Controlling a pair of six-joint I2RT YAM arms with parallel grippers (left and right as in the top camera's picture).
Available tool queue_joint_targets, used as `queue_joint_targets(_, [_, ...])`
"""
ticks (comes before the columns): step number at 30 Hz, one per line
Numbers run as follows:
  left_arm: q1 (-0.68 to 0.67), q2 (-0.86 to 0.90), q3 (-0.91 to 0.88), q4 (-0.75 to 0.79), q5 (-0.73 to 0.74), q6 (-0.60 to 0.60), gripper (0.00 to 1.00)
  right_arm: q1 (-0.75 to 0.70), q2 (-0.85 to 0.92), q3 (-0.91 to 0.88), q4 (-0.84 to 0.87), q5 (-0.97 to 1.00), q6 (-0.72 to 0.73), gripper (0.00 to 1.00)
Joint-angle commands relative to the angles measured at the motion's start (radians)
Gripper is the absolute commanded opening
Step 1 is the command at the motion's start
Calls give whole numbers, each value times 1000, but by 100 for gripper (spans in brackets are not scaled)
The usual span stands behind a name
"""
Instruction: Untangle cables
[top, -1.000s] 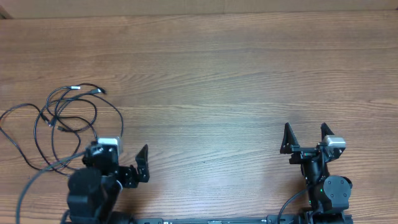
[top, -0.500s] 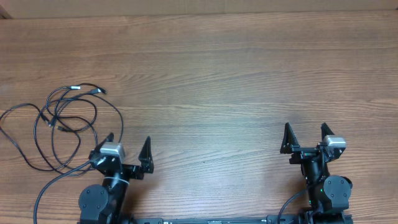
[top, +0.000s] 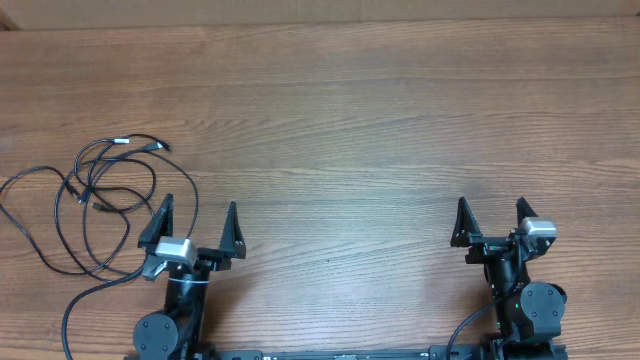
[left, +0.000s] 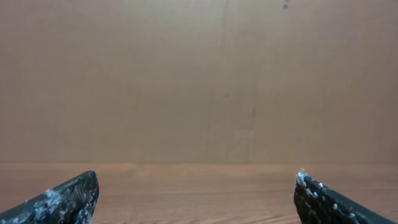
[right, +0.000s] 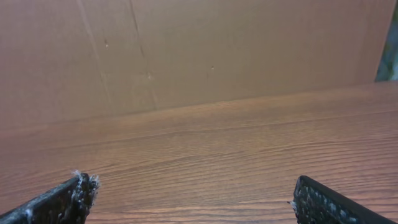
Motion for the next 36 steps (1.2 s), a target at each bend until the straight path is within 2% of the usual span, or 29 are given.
queue_joint_targets(1, [8, -9, -9, -11, -40, 64, 100, -3, -8, -10, 7, -5, -4, 100])
queue_joint_targets(4, [8, -9, -9, -68, -55, 68, 100, -3, -8, -10, 7, -5, -4, 100])
queue_joint_targets(7, [8, -9, -9, -206, -53, 67, 100, -3, -8, -10, 7, -5, -4, 100])
queue_joint_targets(11, [8, -9, -9, -314, -46, 62, 100, -3, -8, -10, 7, -5, -4, 100])
queue_joint_targets(36, [8, -8, -8, -317, -44, 56, 99, -3, -8, -10, 7, -5, -4, 100])
